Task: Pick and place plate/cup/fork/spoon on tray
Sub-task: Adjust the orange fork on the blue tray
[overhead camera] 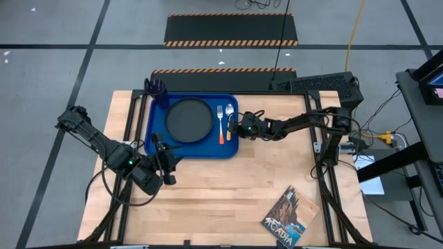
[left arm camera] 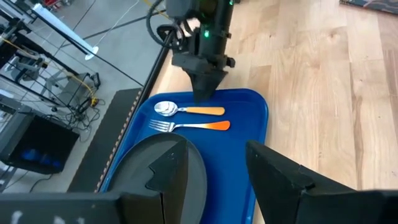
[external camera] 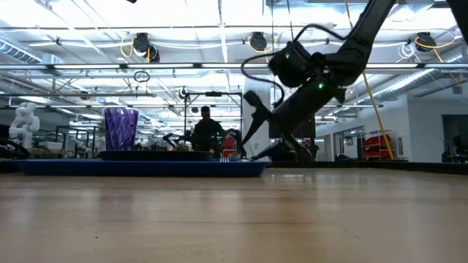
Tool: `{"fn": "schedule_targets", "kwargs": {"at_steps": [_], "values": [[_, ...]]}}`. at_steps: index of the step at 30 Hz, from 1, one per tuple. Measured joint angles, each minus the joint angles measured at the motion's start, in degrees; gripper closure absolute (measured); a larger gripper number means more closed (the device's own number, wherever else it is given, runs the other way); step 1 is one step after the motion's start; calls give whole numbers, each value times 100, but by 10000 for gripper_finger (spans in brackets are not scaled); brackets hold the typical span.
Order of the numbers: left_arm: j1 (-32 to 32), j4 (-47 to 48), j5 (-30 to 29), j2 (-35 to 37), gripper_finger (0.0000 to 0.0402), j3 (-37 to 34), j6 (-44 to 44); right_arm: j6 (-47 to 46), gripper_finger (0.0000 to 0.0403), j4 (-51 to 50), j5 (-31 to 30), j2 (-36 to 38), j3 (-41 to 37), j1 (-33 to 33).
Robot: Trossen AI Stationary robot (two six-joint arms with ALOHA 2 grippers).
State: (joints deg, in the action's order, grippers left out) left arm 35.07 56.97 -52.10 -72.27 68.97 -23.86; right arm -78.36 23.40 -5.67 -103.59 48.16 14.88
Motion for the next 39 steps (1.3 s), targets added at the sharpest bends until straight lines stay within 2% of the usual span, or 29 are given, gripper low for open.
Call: {"fn": "schedule_targets", "kwargs": {"at_steps": [6, 10, 15, 20, 23, 25, 30, 34, 39], "values": [[0, 41, -10, 0, 238, 0, 2, 770, 234, -192, -19, 654, 2, 43], [0, 43, -12, -2, 238, 0, 86, 2025, 234, -246, 91, 1229, 9, -132], [-22, 6, -23, -2, 238, 0, 295, 3545, 234, -372, 65, 1672, 11, -733], [-243, -432, 31, -92, 238, -129, 144, 4841, 234, -374, -734, 1673, -1, -1459], [-397, -973, 460, -192, 238, -462, 226, 5633, 234, -381, -1172, 1646, -95, -1759], [-490, -1418, 659, -279, 238, -673, 169, 5766, 237, -443, -1453, 1646, -118, -1831], [-617, -2278, 909, -493, 238, -1224, -22, 6109, 271, -688, -1268, 1646, -10, -1737], [-619, -2156, 974, -544, 238, -1399, -307, 6614, 319, -884, -1115, 1363, 233, -1535], [-563, -1570, 1054, -529, 238, -1453, -1043, 7158, 379, -1031, -345, 452, 812, -1224]]}}
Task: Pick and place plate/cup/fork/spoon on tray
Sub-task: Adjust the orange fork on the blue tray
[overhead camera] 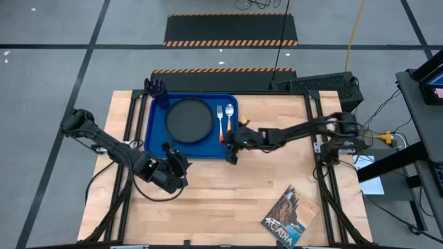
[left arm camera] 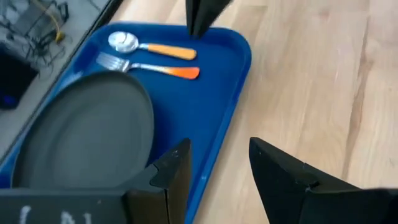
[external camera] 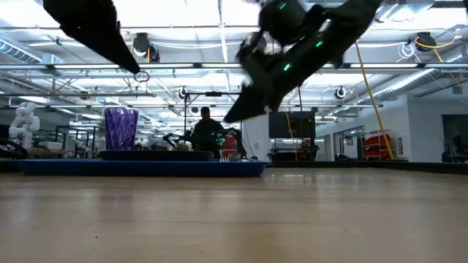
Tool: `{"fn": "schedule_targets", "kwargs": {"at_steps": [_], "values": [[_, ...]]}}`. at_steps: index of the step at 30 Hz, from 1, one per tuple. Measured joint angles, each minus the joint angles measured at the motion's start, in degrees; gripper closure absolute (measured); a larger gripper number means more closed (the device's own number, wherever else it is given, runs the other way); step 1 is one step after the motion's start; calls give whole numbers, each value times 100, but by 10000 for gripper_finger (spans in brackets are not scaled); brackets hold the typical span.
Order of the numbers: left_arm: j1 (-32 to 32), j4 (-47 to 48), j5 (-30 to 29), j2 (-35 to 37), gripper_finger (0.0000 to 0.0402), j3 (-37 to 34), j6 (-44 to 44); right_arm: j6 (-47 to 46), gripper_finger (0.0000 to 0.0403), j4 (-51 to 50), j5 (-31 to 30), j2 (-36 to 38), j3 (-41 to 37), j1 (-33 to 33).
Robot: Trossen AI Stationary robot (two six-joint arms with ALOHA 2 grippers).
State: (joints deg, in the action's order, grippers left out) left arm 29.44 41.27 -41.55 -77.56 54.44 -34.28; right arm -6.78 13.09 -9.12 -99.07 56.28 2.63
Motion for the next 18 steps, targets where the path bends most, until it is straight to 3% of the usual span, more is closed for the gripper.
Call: {"fn": "schedule_targets", "kwargs": {"at_steps": [3, 8, 11, 18], "values": [[108, 259, 7, -2, 238, -67, -454, 362, 399, -448, 150, -567, 454, 211], [306, 259, -12, -6, 238, -277, -908, 840, 395, -1452, 192, -1069, 1130, 552], [349, 188, -44, -6, 238, -449, -1102, 1147, 397, -1613, 255, -1134, 1197, 719], [344, 184, -75, -6, 238, -716, -1434, 1321, 402, -1646, 1131, -1135, 1070, 1004]]}}
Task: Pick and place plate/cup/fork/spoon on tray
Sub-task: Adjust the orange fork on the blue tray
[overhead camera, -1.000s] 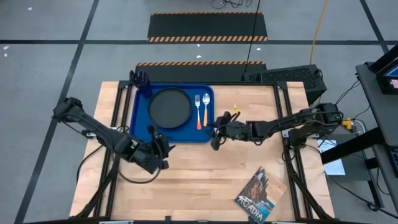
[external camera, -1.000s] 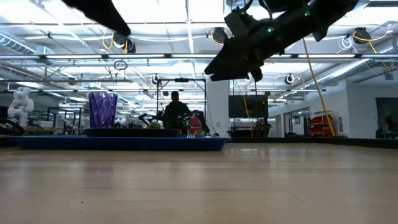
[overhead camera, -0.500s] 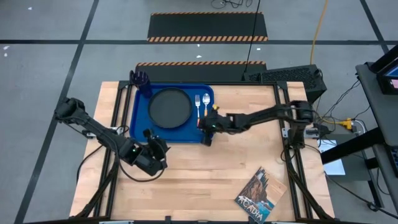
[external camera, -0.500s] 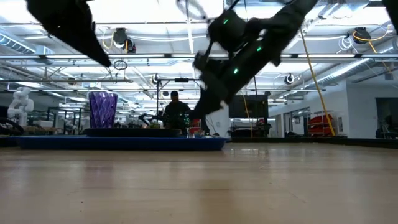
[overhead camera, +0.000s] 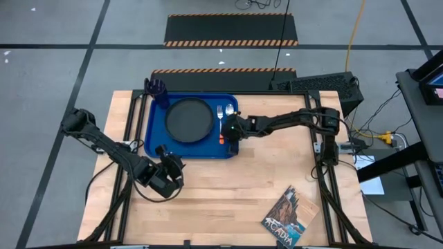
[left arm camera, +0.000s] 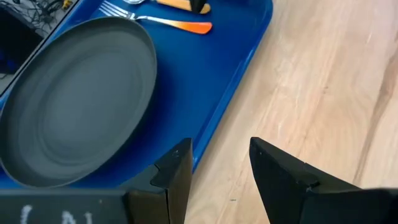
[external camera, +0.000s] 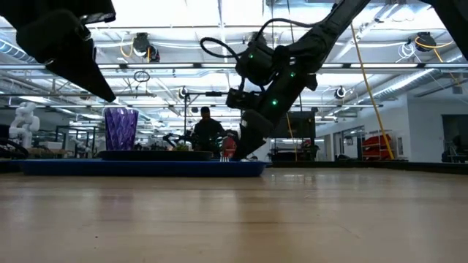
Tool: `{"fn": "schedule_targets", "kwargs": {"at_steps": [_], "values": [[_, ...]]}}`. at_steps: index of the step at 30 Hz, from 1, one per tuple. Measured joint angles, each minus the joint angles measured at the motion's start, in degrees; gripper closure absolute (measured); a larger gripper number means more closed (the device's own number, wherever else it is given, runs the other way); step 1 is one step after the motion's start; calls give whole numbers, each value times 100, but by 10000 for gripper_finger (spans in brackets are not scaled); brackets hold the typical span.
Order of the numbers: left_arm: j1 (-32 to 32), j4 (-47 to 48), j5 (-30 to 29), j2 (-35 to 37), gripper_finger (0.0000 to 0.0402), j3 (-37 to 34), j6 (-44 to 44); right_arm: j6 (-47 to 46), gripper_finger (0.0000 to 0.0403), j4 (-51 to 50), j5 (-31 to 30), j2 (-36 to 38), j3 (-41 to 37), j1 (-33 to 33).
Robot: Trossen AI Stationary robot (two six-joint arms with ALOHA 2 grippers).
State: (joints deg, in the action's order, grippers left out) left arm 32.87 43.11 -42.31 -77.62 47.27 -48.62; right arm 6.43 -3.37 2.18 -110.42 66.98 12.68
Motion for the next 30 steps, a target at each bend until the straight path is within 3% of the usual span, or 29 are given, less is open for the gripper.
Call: {"fn": "schedule_targets", "kwargs": {"at_steps": [11, 30], "values": [[-39, -25, -100, 0, 238, -27, 25, -134, 403, 880, 316, -325, -150, -53], [-60, -139, -127, -2, 238, -29, 24, -172, 403, 978, 213, -190, -153, 8]]}}
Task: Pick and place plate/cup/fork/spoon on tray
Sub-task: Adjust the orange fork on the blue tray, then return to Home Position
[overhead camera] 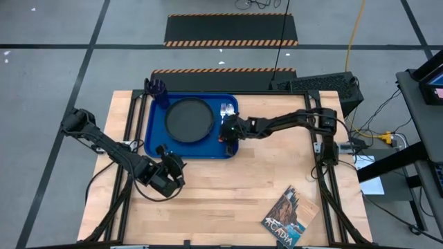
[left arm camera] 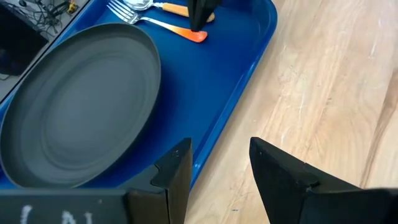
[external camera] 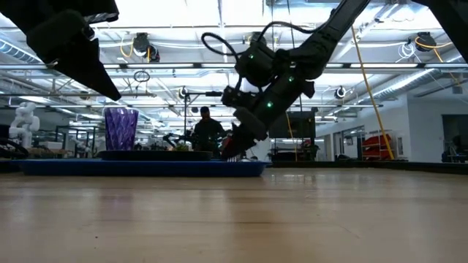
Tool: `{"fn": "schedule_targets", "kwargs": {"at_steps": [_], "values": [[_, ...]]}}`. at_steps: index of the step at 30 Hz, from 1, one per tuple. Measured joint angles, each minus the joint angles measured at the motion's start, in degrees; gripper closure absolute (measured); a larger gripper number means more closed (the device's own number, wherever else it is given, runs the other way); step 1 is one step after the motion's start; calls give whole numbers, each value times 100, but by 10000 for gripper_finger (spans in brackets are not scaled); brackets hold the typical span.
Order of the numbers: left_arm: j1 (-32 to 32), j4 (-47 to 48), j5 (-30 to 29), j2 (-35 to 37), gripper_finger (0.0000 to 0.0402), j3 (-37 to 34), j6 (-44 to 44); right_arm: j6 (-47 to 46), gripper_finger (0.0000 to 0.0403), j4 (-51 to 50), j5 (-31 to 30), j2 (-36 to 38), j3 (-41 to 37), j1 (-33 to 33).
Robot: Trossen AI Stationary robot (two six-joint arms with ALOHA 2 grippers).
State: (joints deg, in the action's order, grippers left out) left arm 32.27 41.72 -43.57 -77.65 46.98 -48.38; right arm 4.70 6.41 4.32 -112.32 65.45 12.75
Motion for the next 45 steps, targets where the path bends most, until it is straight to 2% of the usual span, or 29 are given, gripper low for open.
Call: {"fn": "schedule_targets", "kwargs": {"at_steps": [5, 12, 16, 19, 21, 25, 28, 32, 37, 41, 45], "values": [[0, -83, 0, 0, 238, 0, 34, -100, 403, -233, -7, 459, -2, -19], [0, -696, -45, 0, 238, 0, 690, -305, 403, -1174, -283, 1778, -119, -309], [48, -1257, -326, 110, 238, -2, 1447, -452, 403, -881, -317, 2694, -668, -612], [55, -1790, -292, 341, 238, 2, 2281, -564, 403, -540, -484, 3334, -1221, -865], [43, -1932, -277, 547, 238, 2, 2718, -602, 403, -409, -723, 3733, -1533, -995], [-105, -2096, -297, 1062, 243, 2, 3364, -699, 403, -404, -756, 4469, -2034, -1152], [-242, -2185, -297, 1434, 267, 2, 3732, -655, 403, -273, -761, 4958, -2425, -1317], [-378, -2220, -147, 1806, 321, -12, 4200, -578, 403, 226, -769, 5530, -3030, -1465], [-666, -3125, 397, 2208, 387, -615, 4743, -481, 403, 1004, -769, 6092, -3824, -1581], [-942, -3800, 861, 2607, 391, -1232, 5027, -391, 403, 1628, -737, 6397, -4359, -1589], [-1100, -4041, 1077, 3062, 383, -1641, 5113, -247, 403, 1653, -730, 6725, -4707, -1582]]}}
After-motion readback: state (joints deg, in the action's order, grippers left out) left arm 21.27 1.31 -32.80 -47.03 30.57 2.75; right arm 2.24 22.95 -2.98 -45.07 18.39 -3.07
